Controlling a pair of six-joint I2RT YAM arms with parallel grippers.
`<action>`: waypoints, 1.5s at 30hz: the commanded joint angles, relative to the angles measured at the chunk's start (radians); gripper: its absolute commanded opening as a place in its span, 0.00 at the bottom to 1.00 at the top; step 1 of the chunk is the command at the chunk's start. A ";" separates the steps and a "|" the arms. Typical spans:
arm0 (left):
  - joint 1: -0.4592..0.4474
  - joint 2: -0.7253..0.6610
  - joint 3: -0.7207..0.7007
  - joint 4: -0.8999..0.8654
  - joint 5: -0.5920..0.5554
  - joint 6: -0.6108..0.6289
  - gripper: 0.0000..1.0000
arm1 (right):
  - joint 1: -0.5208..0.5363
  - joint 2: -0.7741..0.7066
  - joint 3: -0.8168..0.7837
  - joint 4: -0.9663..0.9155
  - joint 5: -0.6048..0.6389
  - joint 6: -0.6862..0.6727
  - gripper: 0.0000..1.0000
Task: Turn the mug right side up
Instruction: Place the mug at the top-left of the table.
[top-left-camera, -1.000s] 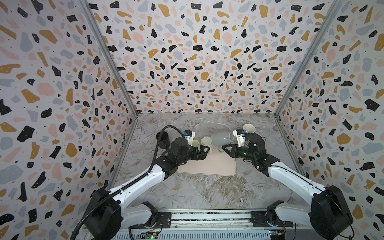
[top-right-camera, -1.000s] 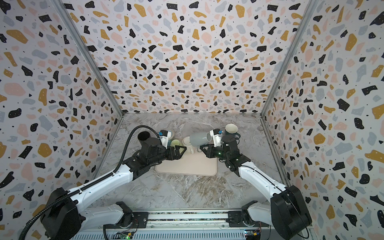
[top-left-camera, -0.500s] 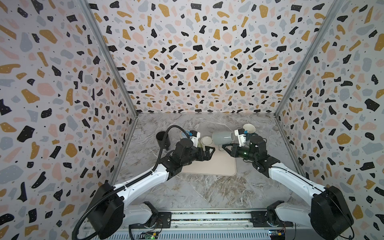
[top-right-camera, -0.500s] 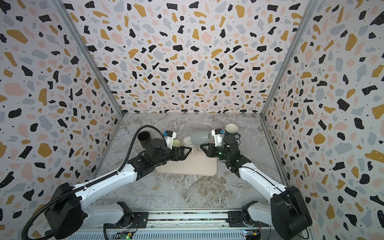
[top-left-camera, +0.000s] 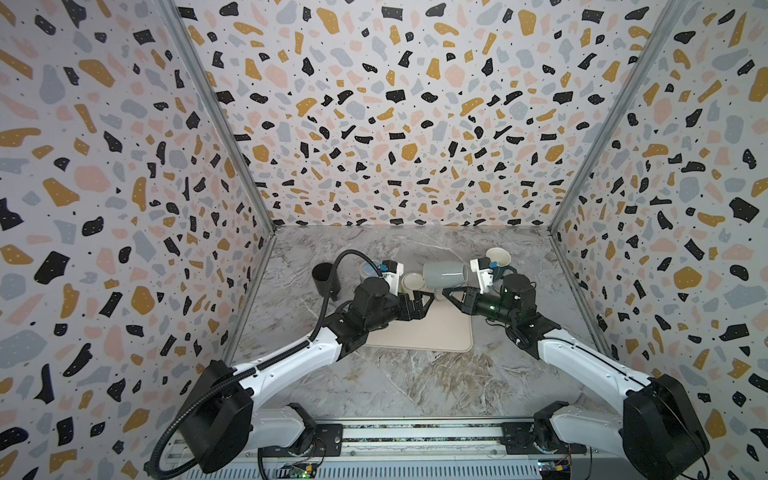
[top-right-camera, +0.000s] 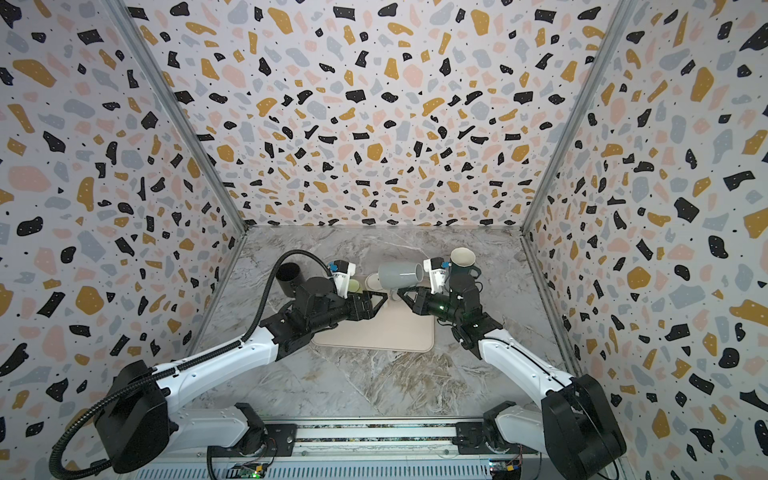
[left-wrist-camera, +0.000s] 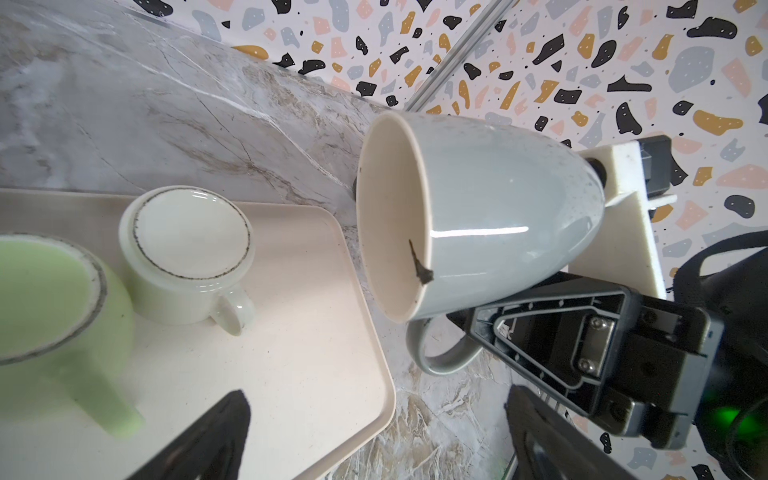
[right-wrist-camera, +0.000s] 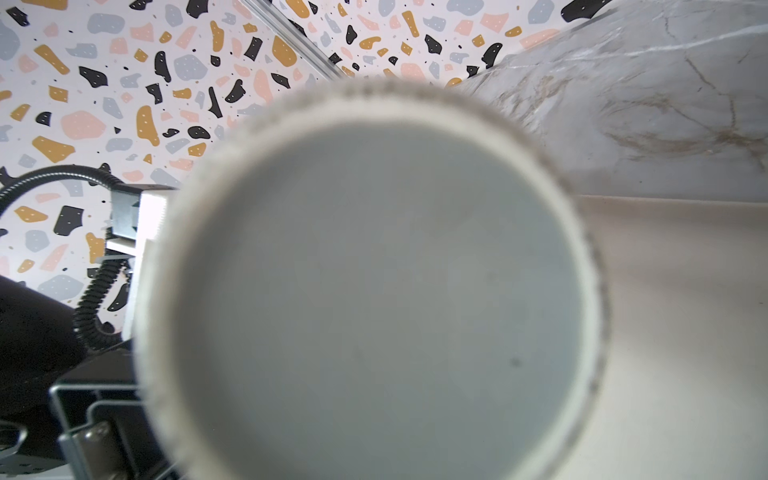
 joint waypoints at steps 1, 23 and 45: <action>-0.006 0.014 0.020 0.056 0.021 -0.016 0.93 | -0.004 -0.050 0.001 0.121 -0.040 0.021 0.00; -0.007 0.086 0.022 0.247 0.125 -0.140 0.66 | -0.003 -0.031 -0.062 0.318 -0.090 0.105 0.00; -0.016 0.104 0.029 0.308 0.159 -0.177 0.53 | 0.041 0.022 -0.045 0.344 -0.091 0.101 0.00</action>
